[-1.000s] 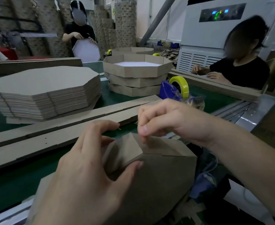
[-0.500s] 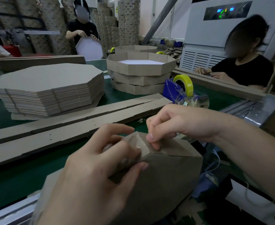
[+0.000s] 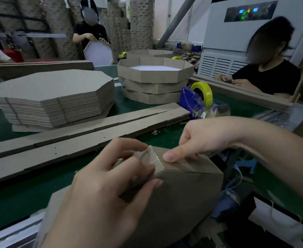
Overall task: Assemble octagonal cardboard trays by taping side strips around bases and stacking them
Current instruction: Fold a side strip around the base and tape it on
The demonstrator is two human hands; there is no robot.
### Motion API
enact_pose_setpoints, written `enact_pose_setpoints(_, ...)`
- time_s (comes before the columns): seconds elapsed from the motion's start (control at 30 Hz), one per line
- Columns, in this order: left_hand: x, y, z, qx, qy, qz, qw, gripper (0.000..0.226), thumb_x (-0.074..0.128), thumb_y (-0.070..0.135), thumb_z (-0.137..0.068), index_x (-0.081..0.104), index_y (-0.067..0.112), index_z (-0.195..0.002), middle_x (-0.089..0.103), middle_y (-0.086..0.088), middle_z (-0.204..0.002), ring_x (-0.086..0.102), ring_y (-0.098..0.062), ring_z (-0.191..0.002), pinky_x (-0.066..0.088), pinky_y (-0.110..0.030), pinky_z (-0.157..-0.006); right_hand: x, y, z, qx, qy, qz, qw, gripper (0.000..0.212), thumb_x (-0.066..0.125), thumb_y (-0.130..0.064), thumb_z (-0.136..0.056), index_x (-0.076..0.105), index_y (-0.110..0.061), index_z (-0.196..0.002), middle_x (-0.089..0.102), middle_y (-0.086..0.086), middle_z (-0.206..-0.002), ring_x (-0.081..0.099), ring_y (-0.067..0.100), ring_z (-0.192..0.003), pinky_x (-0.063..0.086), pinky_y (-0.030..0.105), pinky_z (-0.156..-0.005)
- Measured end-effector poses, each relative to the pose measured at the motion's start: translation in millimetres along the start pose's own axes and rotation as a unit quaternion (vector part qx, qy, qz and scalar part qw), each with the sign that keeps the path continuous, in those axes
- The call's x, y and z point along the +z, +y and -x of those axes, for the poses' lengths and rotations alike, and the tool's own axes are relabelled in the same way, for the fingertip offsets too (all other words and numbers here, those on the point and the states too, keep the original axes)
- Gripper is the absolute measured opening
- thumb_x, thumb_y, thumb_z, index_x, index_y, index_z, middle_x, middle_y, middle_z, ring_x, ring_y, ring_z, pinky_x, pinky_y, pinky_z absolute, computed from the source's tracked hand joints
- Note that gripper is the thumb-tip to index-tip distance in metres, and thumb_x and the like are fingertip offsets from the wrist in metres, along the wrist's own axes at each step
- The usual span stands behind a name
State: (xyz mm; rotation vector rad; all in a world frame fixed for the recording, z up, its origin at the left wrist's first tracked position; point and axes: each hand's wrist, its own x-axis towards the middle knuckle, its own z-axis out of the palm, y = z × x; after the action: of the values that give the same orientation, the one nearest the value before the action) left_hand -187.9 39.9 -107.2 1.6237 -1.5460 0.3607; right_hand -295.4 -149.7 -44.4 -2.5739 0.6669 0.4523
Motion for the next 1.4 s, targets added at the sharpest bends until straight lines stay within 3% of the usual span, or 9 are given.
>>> enact_pose_setpoints(0.1, 1.9, 1.3, -1.5, 0.008, -0.002, 0.002, 1.0, 0.021, 0.066, 0.042, -0.077, 0.064, 0.022, -0.069, 0.061, 0.012, -0.11, 0.066, -0.008, -0.089, 0.054, -0.03, -0.062, 2.0, 9.7, -3.2, -0.093, 0.065, -0.105, 0.988, 0.054, 0.066, -0.075, -0.054, 0.062, -0.029, -0.082, 0.062, -0.019, -0.069, 0.055, -0.004, -0.063, 0.043, 0.015, -0.06)
enact_pose_setpoints(0.23, 2.2, 0.6, -1.8, 0.009, -0.002, 0.002, 1.0, 0.021, 0.067, 0.041, -0.077, 0.064, 0.022, -0.068, 0.061, 0.013, -0.109, 0.066, -0.01, -0.084, 0.053, -0.03, -0.06, 13.0, 8.3, -10.3, -0.16, -0.008, -0.256, 0.953, 0.032, 0.067, -0.041, -0.076, 0.067, -0.029, -0.105, 0.071, -0.016, -0.099, 0.065, -0.002, -0.093, 0.049, 0.013, -0.081)
enact_pose_setpoints(0.47, 2.4, -1.7, -1.2, 0.007, -0.002, 0.007, 1.0, 0.02, 0.068, 0.041, -0.076, 0.066, 0.023, -0.069, 0.062, 0.012, -0.11, 0.066, -0.007, -0.088, 0.053, -0.028, -0.063, 19.9, 8.5, -21.6, -0.153, -0.084, -0.436, 0.883, 0.008, 0.07, -0.012, -0.071, 0.071, -0.015, -0.079, 0.071, 0.001, -0.074, 0.067, 0.011, -0.067, 0.053, 0.02, -0.064)
enact_pose_setpoints(0.6, 1.4, -1.8, -0.2, 0.003, -0.017, 0.001, 1.0, 0.016, 0.071, 0.043, -0.075, 0.066, 0.029, -0.073, 0.061, 0.015, -0.112, 0.064, -0.003, -0.093, 0.052, -0.027, -0.065, 24.2, 10.7, -20.5, -0.161, -0.077, -0.411, 0.894, 0.006, 0.071, -0.022, -0.075, 0.073, -0.023, -0.08, 0.072, -0.003, -0.079, 0.068, 0.01, -0.072, 0.053, 0.02, -0.066)
enact_pose_setpoints(0.7, 2.0, -1.7, 0.3, -0.003, -0.011, -0.001, 1.0, 0.014, 0.069, 0.045, -0.075, 0.068, 0.033, -0.083, 0.061, 0.014, -0.114, 0.063, -0.002, -0.093, 0.053, -0.028, -0.064, 10.7, 27.3, -21.2, -0.146, 0.09, -0.342, 0.924, 0.018, 0.066, -0.048, -0.08, 0.071, -0.033, -0.09, 0.072, -0.011, -0.093, 0.067, 0.006, -0.084, 0.054, 0.02, -0.073)
enact_pose_setpoints(0.87, 5.7, -0.5, 0.9, 0.003, -0.034, -0.025, 0.999, 0.032, 0.054, 0.05, -0.081, 0.063, 0.043, -0.111, 0.054, 0.016, -0.123, 0.061, -0.01, -0.095, 0.056, -0.039, -0.065, -31.6, 118.6, -47.3, 0.134, 0.494, -0.21, 0.833, 0.02, 0.057, -0.034, -0.095, 0.066, -0.018, -0.103, 0.063, -0.005, -0.092, 0.053, 0.006, -0.07, 0.04, 0.025, -0.061)
enact_pose_setpoints(1.03, 5.3, -0.4, -2.7, 0.002, -0.061, -0.039, 0.997, 0.033, 0.051, 0.052, -0.081, 0.061, 0.045, -0.112, 0.052, 0.015, -0.124, 0.06, -0.013, -0.093, 0.055, -0.041, -0.059, -41.6, 176.6, -63.3, 0.279, 0.405, -0.26, 0.831, 0.029, 0.057, -0.043, -0.091, 0.066, -0.018, -0.081, 0.055, 0.005, -0.077, 0.044, 0.018, -0.062, 0.034, 0.029, -0.052)
enact_pose_setpoints(1.27, 4.1, 1.1, -5.3, -0.012, -0.071, -0.046, 0.996, 0.035, 0.051, 0.049, -0.08, 0.067, 0.038, -0.109, 0.055, 0.012, -0.121, 0.061, -0.016, -0.092, 0.055, -0.039, -0.061, -54.5, 192.7, -68.0, 0.313, 0.336, -0.376, 0.805, 0.02, 0.067, -0.036, -0.081, 0.062, -0.017, -0.078, 0.045, 0.0, -0.069, 0.03, 0.011, -0.047, 0.026, 0.024, -0.04)
enact_pose_setpoints(1.4, 4.5, 1.7, -5.2, -0.009, -0.065, -0.053, 0.996, 0.035, 0.051, 0.049, -0.079, 0.067, 0.038, -0.108, 0.056, 0.012, -0.119, 0.061, -0.015, -0.092, 0.056, -0.04, -0.059, -58.3, 195.8, -66.5, 0.274, 0.313, -0.54, 0.732, 0.017, 0.068, -0.019, -0.082, 0.066, -0.014, -0.066, 0.057, -0.005, -0.064, 0.023, 0.004, -0.046, 0.029, 0.016, -0.049)
